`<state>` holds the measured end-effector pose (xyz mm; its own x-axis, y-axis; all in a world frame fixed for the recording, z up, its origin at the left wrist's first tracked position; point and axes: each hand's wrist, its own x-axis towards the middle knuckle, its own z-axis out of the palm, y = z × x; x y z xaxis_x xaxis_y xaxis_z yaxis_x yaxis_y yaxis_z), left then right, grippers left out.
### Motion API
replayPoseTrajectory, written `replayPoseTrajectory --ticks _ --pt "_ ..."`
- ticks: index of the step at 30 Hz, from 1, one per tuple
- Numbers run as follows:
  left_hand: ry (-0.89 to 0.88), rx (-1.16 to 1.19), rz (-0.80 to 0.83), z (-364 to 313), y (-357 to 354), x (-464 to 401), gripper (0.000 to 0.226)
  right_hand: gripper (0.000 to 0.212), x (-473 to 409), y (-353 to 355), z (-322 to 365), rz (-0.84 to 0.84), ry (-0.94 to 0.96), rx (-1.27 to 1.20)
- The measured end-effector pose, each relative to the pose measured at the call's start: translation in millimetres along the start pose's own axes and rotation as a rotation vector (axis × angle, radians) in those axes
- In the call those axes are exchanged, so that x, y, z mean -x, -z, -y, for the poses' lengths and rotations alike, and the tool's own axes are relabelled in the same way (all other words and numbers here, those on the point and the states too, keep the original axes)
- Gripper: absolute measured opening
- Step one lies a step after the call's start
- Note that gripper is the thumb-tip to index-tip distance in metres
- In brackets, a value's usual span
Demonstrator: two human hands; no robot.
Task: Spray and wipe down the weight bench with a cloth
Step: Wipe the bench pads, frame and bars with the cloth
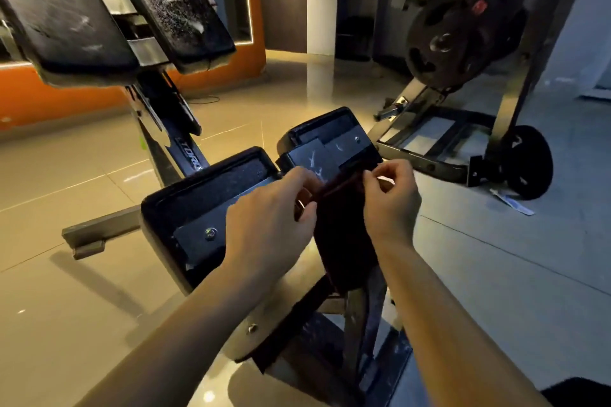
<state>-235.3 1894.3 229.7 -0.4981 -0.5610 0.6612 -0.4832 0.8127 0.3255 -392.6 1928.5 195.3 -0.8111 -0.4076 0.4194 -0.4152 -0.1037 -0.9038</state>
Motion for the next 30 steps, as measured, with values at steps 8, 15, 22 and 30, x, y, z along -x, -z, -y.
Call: replayPoseTrajectory --ticks 8,15,22,30 --pt "-0.217 -0.184 -0.149 111.3 36.2 26.2 0.025 0.051 -1.9 -57.4 -38.5 0.307 0.332 0.332" --pt "-0.311 -0.285 -0.129 136.0 17.9 32.8 0.031 0.075 14.9 -24.5 -78.8 0.452 0.258 0.565" --pt "-0.402 -0.352 -0.104 139.0 2.7 27.9 0.040 0.074 18.6 -25.4 -71.5 0.441 0.165 0.544" --pt "-0.383 -0.385 -0.090 136.1 2.5 25.6 0.041 0.075 -26.8 -84.0 -24.2 0.433 0.316 0.572"
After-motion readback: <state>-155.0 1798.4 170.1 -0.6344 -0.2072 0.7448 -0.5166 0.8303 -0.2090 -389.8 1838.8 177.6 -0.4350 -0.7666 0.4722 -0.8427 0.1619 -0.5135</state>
